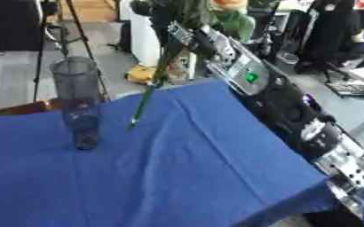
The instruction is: Arrange flowers into the vase.
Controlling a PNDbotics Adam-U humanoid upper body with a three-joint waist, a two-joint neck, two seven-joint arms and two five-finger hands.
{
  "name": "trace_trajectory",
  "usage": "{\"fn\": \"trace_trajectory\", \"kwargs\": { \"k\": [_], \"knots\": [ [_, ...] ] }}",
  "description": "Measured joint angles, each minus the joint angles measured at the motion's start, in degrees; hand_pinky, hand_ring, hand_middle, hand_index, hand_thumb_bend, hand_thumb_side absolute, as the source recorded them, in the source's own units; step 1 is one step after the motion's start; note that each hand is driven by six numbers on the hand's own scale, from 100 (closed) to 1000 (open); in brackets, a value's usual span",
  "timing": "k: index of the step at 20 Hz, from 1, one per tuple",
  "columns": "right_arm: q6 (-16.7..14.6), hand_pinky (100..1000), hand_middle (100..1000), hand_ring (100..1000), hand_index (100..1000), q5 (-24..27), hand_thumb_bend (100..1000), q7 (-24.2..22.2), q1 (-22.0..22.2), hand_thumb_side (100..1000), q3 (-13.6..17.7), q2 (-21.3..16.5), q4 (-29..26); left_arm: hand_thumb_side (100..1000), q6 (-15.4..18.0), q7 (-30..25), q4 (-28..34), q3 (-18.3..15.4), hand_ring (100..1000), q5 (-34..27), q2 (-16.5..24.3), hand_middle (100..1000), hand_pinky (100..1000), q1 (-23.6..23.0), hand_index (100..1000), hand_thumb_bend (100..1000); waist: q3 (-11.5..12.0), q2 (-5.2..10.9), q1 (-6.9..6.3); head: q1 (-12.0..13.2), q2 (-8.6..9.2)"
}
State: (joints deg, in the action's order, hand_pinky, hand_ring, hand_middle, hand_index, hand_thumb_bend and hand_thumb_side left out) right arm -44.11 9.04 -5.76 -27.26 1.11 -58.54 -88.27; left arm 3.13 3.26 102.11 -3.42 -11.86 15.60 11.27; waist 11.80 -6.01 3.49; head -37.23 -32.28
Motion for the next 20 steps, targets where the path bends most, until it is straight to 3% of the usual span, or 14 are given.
{"fn": "trace_trajectory", "kwargs": {
  "k": [8, 20],
  "knots": [
    [-2.03, 100, 100, 107, 200, -3.10, 111, 0.99, -2.18, 971, 0.95, -0.25, 6.42, 935, 0.00, 0.01, 0.00, -0.01, 554, 0.00, 0.01, 604, 495, 0.05, 822, 327, 0.68, 0.04, 0.10, -0.51, -0.01],
    [-2.19, 100, 100, 104, 196, -3.95, 100, 2.47, -2.97, 1000, 1.04, -0.25, 8.46, 934, 0.00, 0.01, 0.00, -0.01, 555, 0.00, 0.01, 603, 495, 0.15, 822, 326, 1.36, 0.33, 0.10, -0.68, -0.01]
  ]
}}
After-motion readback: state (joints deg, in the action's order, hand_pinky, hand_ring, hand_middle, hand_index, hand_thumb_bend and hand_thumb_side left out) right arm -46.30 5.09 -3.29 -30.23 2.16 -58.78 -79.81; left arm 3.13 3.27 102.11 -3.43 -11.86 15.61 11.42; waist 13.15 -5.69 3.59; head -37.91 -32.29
